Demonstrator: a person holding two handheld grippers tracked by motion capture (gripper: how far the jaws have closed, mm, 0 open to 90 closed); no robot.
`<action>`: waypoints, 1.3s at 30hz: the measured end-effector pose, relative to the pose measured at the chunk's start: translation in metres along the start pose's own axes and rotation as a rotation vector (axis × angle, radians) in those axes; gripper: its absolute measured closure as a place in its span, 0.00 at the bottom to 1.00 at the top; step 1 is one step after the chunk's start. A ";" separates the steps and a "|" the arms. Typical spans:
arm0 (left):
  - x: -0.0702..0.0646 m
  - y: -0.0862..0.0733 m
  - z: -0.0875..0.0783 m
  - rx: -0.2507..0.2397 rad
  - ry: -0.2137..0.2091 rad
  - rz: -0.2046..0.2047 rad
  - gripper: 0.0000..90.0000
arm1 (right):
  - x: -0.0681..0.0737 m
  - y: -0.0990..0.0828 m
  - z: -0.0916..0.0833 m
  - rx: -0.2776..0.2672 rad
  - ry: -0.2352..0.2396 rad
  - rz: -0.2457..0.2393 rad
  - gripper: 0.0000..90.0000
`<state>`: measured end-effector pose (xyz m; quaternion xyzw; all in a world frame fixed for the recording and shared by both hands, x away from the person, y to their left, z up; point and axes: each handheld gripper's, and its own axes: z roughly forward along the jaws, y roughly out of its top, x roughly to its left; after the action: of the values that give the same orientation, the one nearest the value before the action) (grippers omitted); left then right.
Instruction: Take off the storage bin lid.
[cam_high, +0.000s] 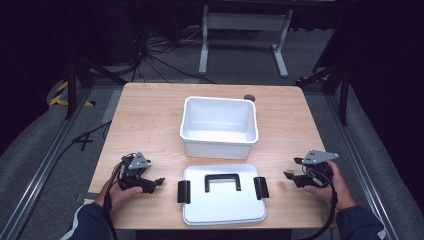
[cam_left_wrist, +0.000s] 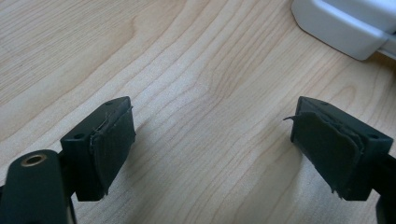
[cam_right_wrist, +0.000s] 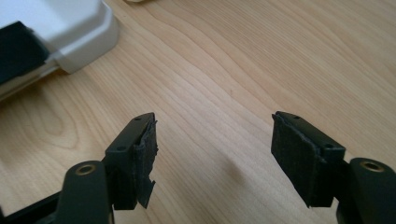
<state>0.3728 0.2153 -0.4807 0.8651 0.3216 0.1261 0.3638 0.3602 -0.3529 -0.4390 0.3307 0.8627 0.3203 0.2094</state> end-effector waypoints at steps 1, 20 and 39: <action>0.000 0.000 0.000 0.000 -0.001 0.000 0.16 | -0.001 -0.003 0.001 0.003 -0.008 0.009 0.35; 0.000 0.000 0.000 0.000 -0.003 0.003 0.16 | -0.014 -0.034 0.010 -0.062 -0.016 0.144 0.25; -0.001 0.000 0.000 0.000 0.002 -0.001 0.16 | -0.016 -0.032 0.012 -0.049 -0.011 0.173 0.22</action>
<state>0.3724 0.2150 -0.4807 0.8647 0.3225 0.1268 0.3636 0.3636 -0.3778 -0.4673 0.4003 0.8217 0.3564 0.1937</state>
